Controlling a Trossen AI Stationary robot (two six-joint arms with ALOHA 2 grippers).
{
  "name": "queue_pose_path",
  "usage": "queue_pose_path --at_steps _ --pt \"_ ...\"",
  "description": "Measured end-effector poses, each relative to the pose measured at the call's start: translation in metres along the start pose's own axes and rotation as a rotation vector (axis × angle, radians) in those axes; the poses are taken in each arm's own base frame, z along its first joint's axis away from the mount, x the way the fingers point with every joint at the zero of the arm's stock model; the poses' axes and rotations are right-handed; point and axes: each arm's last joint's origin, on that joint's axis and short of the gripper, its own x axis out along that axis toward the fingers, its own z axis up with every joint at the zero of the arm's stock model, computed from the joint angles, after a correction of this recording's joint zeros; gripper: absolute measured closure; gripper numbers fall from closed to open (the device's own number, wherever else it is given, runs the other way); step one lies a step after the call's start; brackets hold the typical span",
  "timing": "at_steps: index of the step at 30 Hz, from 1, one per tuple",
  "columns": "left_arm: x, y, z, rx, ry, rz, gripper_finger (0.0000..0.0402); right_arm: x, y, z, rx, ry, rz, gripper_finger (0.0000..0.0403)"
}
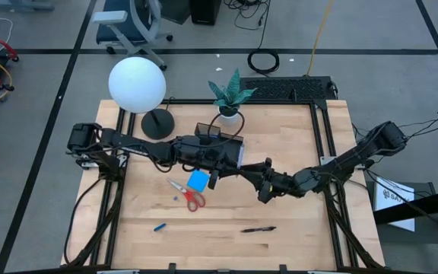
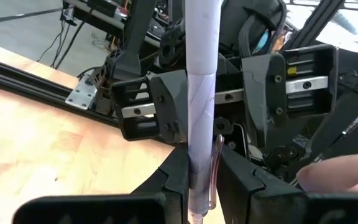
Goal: Pick and place office supplies into organizer
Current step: Put the purple pen into the desk organizer
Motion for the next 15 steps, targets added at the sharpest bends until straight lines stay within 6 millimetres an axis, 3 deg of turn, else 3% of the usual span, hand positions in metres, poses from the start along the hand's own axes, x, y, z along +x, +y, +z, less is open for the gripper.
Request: queue_pose_path --at_steps 15 --pt "0.001 -0.002 -0.002 -0.001 0.017 -0.022 0.0359 0.014 0.012 -0.012 -0.019 0.02 -0.007 0.0268"
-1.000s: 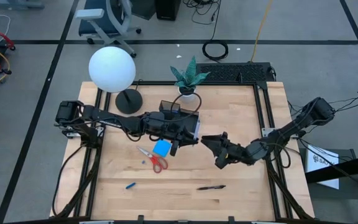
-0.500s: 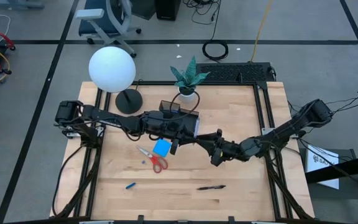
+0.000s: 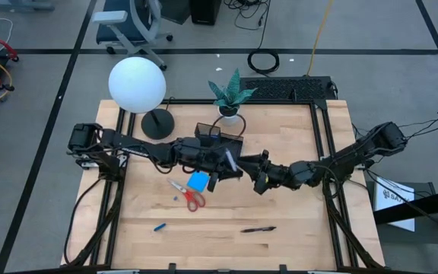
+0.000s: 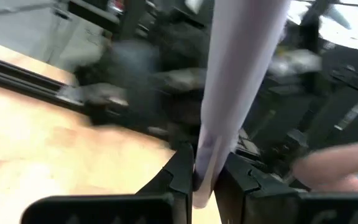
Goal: Pick and place office supplies into organizer
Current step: Put the purple pen into the desk organizer
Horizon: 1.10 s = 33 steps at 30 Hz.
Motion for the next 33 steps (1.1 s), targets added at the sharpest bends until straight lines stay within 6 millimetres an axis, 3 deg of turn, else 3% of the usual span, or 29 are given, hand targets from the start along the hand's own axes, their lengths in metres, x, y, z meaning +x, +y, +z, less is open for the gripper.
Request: queue_pose_path --at_steps 8,33 --pt "0.001 -0.003 -0.002 0.01 0.011 -0.007 0.0359 0.004 0.005 -0.004 -0.007 0.018 0.02 0.0267" --pt "0.0 0.0 -0.003 0.013 0.023 0.023 0.0359 0.007 -0.006 -0.003 -0.033 -0.088 -0.108 0.0273"
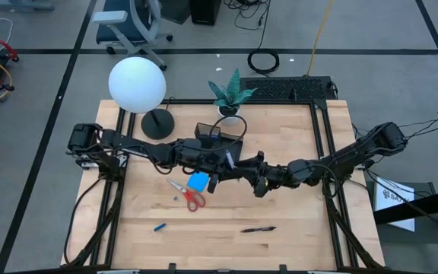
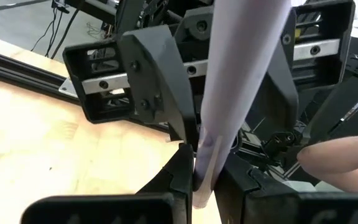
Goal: Pick and place office supplies into organizer
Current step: Put the purple pen into the desk organizer
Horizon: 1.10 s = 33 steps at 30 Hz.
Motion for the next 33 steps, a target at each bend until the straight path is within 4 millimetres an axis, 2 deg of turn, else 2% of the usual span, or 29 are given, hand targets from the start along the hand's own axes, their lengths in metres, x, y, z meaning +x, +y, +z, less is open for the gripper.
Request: queue_pose_path --at_steps 7,17,21,29,33 --pt "0.0 -0.001 0.0 0.003 -0.001 -0.004 0.0359 0.0 0.001 0.0 -0.003 -0.01 -0.004 0.0273" --pt "0.0 -0.002 0.0 0.005 -0.007 -0.005 0.0359 0.007 0.012 -0.007 -0.009 -0.011 0.01 0.0273" --pt "0.0 -0.001 0.001 0.005 -0.012 0.001 0.0359 0.015 0.011 -0.01 0.001 -0.021 0.001 0.0273" --pt "0.001 -0.004 -0.002 0.013 0.005 -0.001 0.0359 0.037 0.005 -0.004 0.007 0.0 0.009 0.0275" --pt "0.001 -0.005 -0.003 0.016 0.008 -0.005 0.0359 0.041 0.006 -0.001 0.015 0.028 0.022 0.0303"
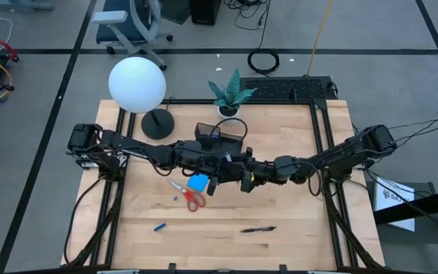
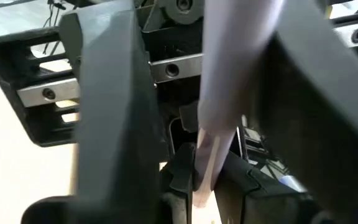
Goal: Pick and place office supplies into organizer
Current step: Put the purple pen into the desk organizer
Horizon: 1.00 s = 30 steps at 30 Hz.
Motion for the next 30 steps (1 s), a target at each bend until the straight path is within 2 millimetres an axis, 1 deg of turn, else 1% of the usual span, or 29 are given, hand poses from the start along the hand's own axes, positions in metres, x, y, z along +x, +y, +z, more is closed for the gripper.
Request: queue_pose_path --at_steps 5,6,11,14,18,22,26,30 --pt "0.0 0.002 0.0 0.001 0.005 0.001 0.0359 -0.001 0.0 0.002 0.003 0.012 0.036 0.0376" --pt "-0.001 0.002 0.001 -0.001 0.005 -0.001 0.0359 -0.001 0.0 0.002 0.001 0.019 0.042 0.0382" --pt "-0.001 0.006 0.003 -0.005 -0.002 0.003 0.0356 -0.002 0.0 0.002 0.039 0.051 0.082 0.0382" --pt "-0.002 0.008 0.004 0.014 -0.011 0.011 0.0331 -0.004 -0.001 0.002 0.066 0.08 0.118 0.0382" --pt "-0.003 0.01 0.006 0.042 -0.011 0.01 0.0288 -0.006 -0.003 0.005 0.063 0.102 0.159 0.0382" --pt "-0.003 0.01 0.005 0.054 -0.005 -0.004 0.0253 -0.008 -0.006 0.007 0.06 0.109 0.171 0.0382" --pt "-0.004 0.012 0.006 0.071 -0.002 0.006 0.0228 -0.011 -0.008 0.007 0.082 0.121 0.181 0.0382" --pt "-0.005 0.017 0.008 0.073 0.005 0.023 0.0215 -0.015 -0.012 0.004 0.133 0.154 0.206 0.0382"
